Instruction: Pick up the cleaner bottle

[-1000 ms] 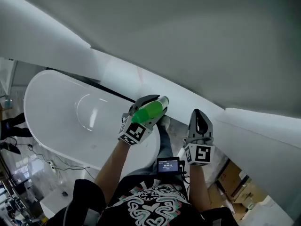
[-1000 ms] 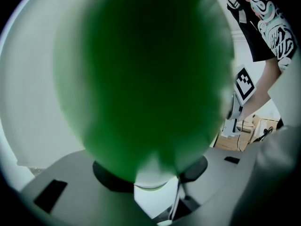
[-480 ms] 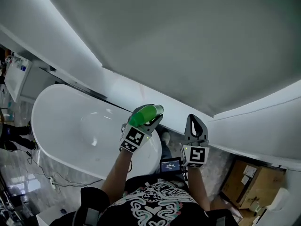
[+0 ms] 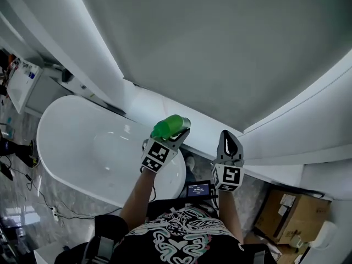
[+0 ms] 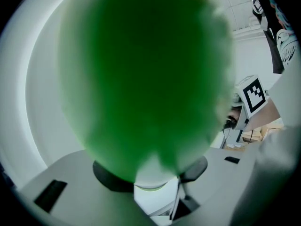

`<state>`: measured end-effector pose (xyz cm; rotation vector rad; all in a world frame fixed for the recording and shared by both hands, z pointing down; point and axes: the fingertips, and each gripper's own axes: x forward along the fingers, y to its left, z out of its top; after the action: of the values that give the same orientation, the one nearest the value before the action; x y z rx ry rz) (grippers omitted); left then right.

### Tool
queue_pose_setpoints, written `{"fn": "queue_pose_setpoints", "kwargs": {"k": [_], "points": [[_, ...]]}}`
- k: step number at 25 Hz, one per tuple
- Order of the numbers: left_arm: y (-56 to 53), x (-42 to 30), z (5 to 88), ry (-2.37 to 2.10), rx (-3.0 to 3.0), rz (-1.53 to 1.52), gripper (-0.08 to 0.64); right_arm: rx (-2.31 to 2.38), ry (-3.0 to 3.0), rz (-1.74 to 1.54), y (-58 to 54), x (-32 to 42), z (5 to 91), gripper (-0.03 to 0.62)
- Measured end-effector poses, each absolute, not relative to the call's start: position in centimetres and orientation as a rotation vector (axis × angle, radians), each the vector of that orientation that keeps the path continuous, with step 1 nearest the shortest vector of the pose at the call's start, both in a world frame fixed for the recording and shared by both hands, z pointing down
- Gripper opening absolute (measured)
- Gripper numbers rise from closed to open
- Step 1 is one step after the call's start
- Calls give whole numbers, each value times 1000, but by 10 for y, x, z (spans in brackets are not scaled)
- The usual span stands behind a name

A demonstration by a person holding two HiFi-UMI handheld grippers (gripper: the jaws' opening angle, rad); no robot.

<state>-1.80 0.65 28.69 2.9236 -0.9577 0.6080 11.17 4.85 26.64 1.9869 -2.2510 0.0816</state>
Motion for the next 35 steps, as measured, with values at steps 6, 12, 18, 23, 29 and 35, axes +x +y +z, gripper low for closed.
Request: {"fn": "queue_pose_setpoints", "kwargs": {"k": [6,12,18,23,29,35], "points": [[18,-23,277,-952,2930,608,213,2008,-2235,95,62,110,262,28],[21,-28,267,-951,2956,617,213,2037,-2231,92,64,107,257,28],[23,-33,260,-969,2964,611,213,2032,-2227,85,63,104,253,28],[24,-33,262,-983,2948,579,213,2002,-2221,105,64,103,261,28],[20,-38,264,-1019,2921,561,213,1978,-2241,96,60,98,261,28],[15,-41,262,-1023,2899,522,213,1976,-2243,107,60,100,263,28]]}}
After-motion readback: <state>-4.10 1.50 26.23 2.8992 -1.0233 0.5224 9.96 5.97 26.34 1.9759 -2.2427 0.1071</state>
